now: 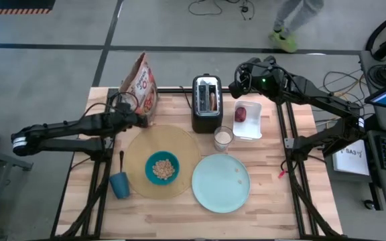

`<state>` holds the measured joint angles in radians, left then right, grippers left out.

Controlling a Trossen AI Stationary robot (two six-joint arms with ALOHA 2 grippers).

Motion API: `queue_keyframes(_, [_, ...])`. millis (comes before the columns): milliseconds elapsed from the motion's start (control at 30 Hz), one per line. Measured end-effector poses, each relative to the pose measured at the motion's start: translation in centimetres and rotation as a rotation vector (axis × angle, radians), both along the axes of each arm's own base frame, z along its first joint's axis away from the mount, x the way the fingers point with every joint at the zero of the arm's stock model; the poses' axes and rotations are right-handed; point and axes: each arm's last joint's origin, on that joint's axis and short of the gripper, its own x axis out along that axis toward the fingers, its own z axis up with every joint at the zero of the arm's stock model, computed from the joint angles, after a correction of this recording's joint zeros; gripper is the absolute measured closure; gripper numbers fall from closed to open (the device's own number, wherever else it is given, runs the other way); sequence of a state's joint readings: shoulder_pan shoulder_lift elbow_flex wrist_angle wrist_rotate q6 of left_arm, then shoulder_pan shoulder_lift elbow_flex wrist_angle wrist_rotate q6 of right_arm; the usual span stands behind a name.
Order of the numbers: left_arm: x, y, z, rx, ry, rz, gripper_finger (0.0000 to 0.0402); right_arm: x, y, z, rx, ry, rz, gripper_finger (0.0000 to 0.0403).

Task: Arrange a breakfast setting
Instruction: Put the cereal from the cereal box into the blue bowl, then put the bagel from the toaster on the light blue plate

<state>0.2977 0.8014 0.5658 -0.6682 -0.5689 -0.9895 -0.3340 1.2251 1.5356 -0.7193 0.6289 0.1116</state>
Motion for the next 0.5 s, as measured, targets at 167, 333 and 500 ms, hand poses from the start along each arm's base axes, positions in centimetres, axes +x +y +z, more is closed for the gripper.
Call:
queue_keyframes(167, [-0.5, -0.3, 0.6, -0.081, 0.024, -0.005, 0.0233, 0.0, 0.0, 0.0, 0.000, 0.000, 0.000, 0.0364])
queue_keyframes(333, [-0.7, -0.4, 2.0, -0.121, 0.065, -0.012, 0.0218, 0.0, 0.0, 0.0, -0.001, 0.002, 0.001, 0.0364])
queue_keyframes(500, [-1.1, -0.6, 3.3, -0.139, 0.122, -0.009, 0.0214, 0.0, 0.0, 0.0, -0.003, 0.004, 0.002, 0.0364])
